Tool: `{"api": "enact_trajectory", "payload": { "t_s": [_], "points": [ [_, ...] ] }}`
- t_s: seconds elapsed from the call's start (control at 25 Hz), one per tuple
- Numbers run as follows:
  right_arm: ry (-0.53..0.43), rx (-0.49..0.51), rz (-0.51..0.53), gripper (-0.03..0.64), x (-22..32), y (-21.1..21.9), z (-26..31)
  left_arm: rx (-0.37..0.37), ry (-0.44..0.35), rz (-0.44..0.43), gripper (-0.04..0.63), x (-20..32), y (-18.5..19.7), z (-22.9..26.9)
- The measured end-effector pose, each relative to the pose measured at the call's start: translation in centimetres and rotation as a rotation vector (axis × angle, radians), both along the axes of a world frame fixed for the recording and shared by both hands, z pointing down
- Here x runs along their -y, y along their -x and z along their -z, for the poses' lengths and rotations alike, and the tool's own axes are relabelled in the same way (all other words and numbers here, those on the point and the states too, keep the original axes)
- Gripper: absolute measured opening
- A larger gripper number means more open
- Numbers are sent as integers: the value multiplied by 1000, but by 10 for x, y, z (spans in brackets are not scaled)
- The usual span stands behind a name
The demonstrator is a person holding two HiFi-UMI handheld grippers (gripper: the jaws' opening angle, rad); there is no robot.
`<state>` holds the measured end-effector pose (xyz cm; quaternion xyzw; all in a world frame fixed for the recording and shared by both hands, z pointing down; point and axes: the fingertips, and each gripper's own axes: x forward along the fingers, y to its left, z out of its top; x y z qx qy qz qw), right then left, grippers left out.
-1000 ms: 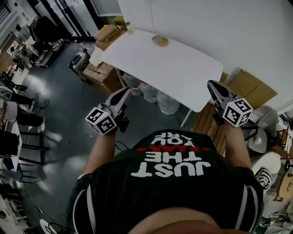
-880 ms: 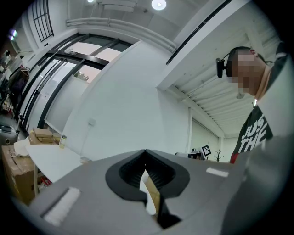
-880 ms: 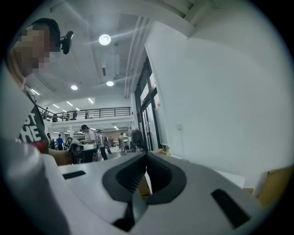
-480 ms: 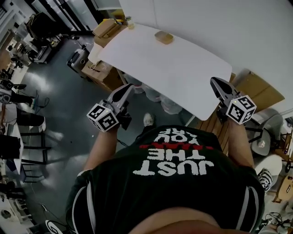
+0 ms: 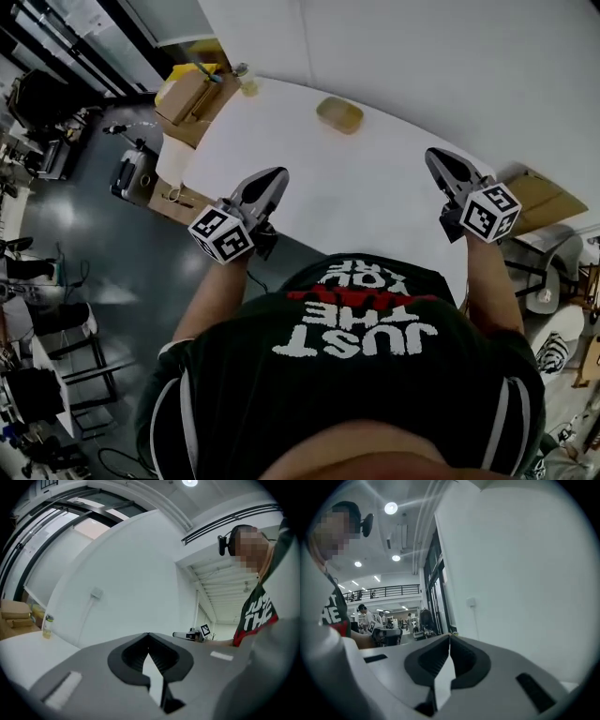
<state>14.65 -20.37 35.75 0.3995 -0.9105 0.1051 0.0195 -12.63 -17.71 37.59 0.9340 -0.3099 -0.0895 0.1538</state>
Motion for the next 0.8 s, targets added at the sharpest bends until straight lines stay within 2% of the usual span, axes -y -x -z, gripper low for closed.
{"api": "enact_trajectory", "payload": {
  "t_s": [0.12, 0.28, 0.48, 0.8],
  "points": [
    [17, -34, -4, 8, 70, 24, -5, 13, -1, -27, 8, 66, 12, -3],
    [82, -68, 16, 8, 140, 52, -31, -10, 23, -16, 8, 127, 18, -18],
    [142, -121, 32, 9, 210, 71, -73, -36, 64, -13, 8, 165, 3, -52],
    [387, -147, 59, 9, 297, 95, -200, -18, 143, 23, 8, 217, -8, -142]
  ]
}}
